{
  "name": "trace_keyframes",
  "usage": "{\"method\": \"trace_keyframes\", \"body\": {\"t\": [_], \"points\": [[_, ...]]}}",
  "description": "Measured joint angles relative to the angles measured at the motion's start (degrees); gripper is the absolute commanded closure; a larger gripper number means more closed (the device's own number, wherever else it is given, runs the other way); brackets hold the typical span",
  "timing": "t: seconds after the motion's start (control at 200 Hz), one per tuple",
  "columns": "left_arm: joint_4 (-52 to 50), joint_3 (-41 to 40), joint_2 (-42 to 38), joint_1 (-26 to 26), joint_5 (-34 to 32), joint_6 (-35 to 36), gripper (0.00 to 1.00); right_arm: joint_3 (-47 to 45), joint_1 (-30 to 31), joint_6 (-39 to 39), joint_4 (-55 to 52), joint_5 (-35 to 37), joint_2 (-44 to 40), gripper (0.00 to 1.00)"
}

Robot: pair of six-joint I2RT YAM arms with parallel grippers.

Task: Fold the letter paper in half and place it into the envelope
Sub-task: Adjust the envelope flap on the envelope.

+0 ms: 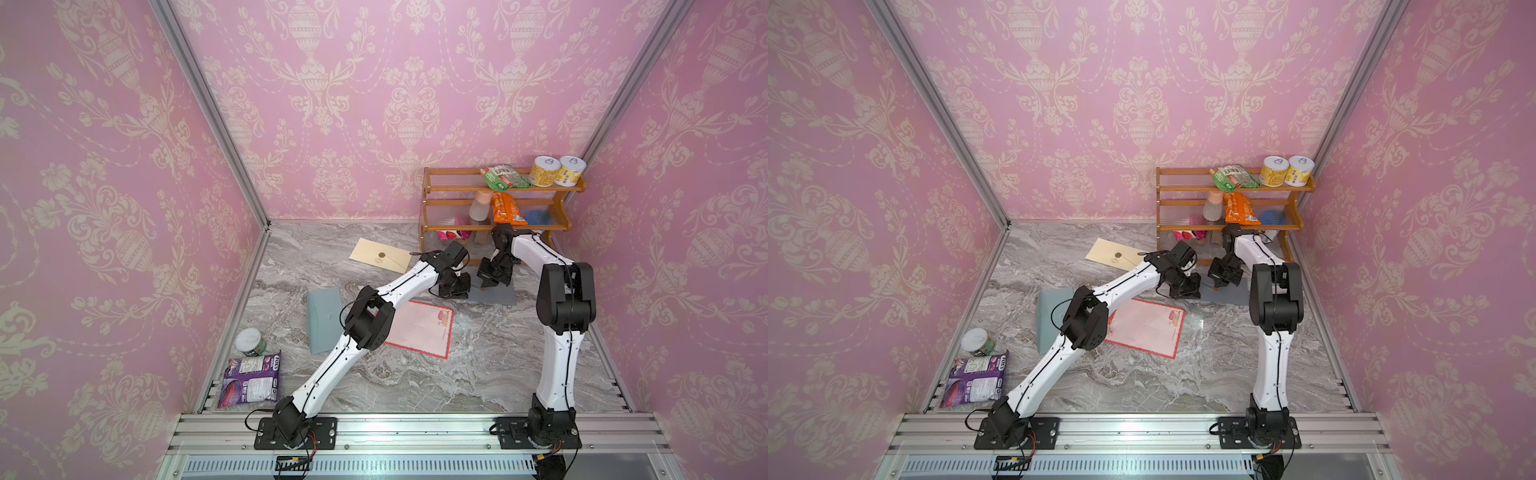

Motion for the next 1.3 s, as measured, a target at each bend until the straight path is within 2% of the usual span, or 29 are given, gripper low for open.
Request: {"method": "trace_keyframes", "body": {"t": [0.485, 0.62, 0.895, 1.055, 1.295], "points": [[-3.5, 0.9, 0.2, -0.1, -2.2, -2.2, 1.00, 8.4, 0.1, -0.8, -5.0, 2.1, 6.1, 1.00], [-3.8, 1.0, 0.2, -0.1, -2.2, -3.6, 1.00, 8.0, 0.5, -1.8, -4.9, 2.4, 5.9, 1.00], [-4.0, 1.0, 0.2, 0.6, -1.9, -5.8, 1.00, 0.2, 1.0, -2.0, -1.8, -0.5, 1.7, 1.00], [-4.1, 1.0, 0.2, 0.8, -1.7, -6.4, 1.00, 0.2, 1.3, -2.1, -2.1, -1.1, 1.7, 1.00], [-4.0, 0.8, 0.2, 0.9, -1.4, -6.4, 1.00, 8.3, 1.3, -2.2, -7.1, -1.0, 6.3, 1.00]]}}
